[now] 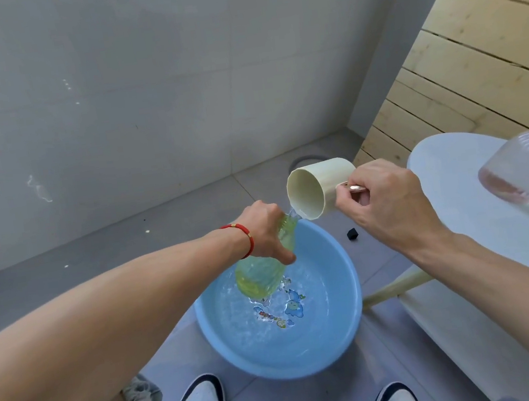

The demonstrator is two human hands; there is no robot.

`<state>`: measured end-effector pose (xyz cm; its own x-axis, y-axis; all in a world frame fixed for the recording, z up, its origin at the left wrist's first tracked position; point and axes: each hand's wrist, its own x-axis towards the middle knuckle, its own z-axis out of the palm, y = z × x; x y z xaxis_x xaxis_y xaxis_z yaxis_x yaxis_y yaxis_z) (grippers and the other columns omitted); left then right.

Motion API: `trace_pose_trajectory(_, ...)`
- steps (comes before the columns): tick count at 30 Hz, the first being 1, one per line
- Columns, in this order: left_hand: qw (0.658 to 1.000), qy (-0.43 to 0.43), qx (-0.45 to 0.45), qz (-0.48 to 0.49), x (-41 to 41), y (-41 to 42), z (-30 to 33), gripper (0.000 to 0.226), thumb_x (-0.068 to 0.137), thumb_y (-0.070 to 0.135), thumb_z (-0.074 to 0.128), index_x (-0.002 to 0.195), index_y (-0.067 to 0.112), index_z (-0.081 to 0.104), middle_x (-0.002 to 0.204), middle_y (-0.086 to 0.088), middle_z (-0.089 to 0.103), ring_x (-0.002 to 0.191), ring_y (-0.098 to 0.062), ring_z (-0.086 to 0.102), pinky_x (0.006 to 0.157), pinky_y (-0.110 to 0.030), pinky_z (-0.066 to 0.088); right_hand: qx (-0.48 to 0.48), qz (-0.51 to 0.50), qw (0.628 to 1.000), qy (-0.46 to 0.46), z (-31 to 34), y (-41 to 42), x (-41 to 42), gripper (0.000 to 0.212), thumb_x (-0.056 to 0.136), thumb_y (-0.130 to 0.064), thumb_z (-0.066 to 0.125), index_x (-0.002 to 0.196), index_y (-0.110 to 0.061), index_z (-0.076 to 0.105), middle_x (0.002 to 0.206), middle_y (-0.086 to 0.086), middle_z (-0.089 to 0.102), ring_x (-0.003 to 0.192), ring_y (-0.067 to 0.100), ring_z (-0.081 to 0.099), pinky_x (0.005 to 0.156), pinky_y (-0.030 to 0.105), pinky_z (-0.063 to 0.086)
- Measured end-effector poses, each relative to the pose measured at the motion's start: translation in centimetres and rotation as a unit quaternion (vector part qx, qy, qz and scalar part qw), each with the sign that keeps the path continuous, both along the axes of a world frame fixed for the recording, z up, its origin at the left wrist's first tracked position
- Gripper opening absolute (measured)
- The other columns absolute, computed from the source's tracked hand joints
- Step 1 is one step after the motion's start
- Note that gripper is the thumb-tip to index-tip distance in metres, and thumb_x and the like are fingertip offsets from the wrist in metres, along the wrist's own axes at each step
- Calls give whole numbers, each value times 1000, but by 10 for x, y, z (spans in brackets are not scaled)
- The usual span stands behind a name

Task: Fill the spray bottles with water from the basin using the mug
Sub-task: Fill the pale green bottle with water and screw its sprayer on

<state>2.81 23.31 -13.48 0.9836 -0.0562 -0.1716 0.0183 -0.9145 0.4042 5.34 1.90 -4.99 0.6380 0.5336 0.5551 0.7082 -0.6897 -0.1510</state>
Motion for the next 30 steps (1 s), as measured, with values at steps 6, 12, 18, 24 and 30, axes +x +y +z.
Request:
trace_pose_trajectory(6, 1000, 1, 1, 4, 0, 0, 0, 57, 61, 53, 91, 69, 16, 49, 67, -1, 52, 60, -15, 46, 55, -31, 40, 6, 14, 1000, -23, -1, 1, 1, 33, 88, -30, 52, 60, -16, 44, 64, 5, 60, 72, 26, 57, 58, 37, 49)
trace_pose_trajectory(12, 1000, 3, 1, -1, 1, 0, -2, 58, 60, 55, 92, 70, 18, 48, 69, -1, 53, 63, -19, 51, 55, -31, 41, 7, 25, 999, -43, -2, 1, 1, 32, 88, -26, 54, 60, -17, 40, 64, 5, 58, 73, 26, 58, 57, 35, 47)
trace_pose_trajectory(18, 1000, 9, 7, 1, 2, -1, -1, 59, 60, 55, 91, 70, 17, 47, 70, -1, 53, 62, -17, 48, 56, -32, 41, 0, 44, 997, -63, -3, 0, 2, 31, 90, -25, 53, 63, -20, 38, 63, 3, 56, 76, 27, 60, 59, 34, 48)
trace_pose_trajectory(24, 1000, 12, 2, 1, 2, -2, 0, 58, 61, 55, 92, 70, 18, 48, 71, -1, 53, 64, -19, 51, 56, -31, 42, -12, 45, 996, -82, -1, 1, 1, 32, 90, -22, 57, 60, -15, 47, 63, 3, 56, 81, 27, 63, 60, 33, 48)
trace_pose_trajectory(30, 1000, 4, 0, -3, 2, -3, 1, 57, 60, 54, 92, 70, 18, 48, 70, -1, 54, 67, -22, 54, 59, -34, 46, -34, 57, 992, -105, -2, 1, -1, 32, 92, -20, 56, 63, -6, 60, 64, 6, 60, 86, 28, 64, 64, 37, 53)
